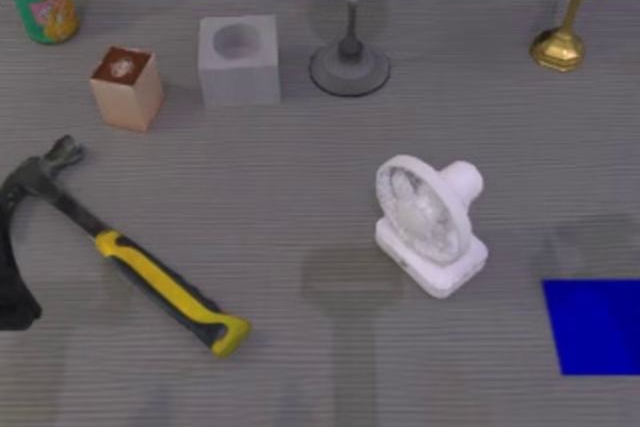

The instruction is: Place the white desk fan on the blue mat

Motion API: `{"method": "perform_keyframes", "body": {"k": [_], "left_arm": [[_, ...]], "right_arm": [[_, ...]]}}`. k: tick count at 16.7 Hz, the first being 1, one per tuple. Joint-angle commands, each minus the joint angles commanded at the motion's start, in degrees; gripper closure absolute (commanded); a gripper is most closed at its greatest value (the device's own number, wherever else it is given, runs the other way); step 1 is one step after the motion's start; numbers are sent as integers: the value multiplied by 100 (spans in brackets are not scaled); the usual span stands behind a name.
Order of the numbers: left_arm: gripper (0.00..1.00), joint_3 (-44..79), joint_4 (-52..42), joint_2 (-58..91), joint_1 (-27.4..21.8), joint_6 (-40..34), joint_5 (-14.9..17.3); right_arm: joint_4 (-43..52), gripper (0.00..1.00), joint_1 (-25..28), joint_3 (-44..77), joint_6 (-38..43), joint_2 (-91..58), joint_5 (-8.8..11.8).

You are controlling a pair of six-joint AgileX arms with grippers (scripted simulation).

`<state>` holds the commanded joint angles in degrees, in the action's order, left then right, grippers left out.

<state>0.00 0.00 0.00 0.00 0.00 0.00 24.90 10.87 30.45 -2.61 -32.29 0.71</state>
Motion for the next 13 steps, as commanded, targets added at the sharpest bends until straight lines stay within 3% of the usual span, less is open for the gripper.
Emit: {"method": "perform_keyframes", "body": {"k": [13], "left_arm": [[0,0,0,0,0,0,0]], "right_arm": [[4820,0,1984,7155,-190,-7440,-60]]}}
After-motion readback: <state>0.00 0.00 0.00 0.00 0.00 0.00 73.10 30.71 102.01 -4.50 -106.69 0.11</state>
